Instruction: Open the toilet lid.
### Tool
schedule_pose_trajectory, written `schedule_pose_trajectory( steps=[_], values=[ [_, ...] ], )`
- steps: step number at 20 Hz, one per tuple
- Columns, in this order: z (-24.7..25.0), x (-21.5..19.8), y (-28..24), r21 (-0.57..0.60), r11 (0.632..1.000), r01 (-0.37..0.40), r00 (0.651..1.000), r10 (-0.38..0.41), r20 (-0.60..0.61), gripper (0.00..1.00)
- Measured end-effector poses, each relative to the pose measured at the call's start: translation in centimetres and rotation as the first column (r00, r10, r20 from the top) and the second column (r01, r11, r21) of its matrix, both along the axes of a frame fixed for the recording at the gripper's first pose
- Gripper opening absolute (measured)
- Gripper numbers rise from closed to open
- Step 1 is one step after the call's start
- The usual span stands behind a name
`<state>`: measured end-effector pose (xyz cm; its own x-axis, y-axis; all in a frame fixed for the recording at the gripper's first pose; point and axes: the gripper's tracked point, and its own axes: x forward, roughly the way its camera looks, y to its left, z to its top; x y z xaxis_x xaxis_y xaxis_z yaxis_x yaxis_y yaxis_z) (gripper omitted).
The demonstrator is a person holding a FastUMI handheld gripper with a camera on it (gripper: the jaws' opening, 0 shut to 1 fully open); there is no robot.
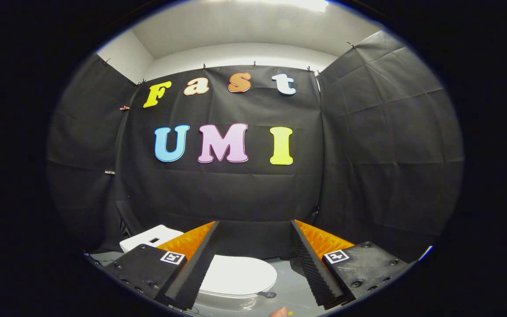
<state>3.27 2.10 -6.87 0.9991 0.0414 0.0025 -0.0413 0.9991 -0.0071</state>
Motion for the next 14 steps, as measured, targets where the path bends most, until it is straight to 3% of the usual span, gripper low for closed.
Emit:
schedule_pose_trajectory(
  steps=[8,14],
  values=[
    [-6.6,1.9,-0.7,0.032,0.999,0.015,0.995,-0.012,-0.095,0.99],
    [-9.9,3.2,-1.9,-0.009,0.999,0.041,0.997,-0.041,-0.063,0.99]
  ],
)
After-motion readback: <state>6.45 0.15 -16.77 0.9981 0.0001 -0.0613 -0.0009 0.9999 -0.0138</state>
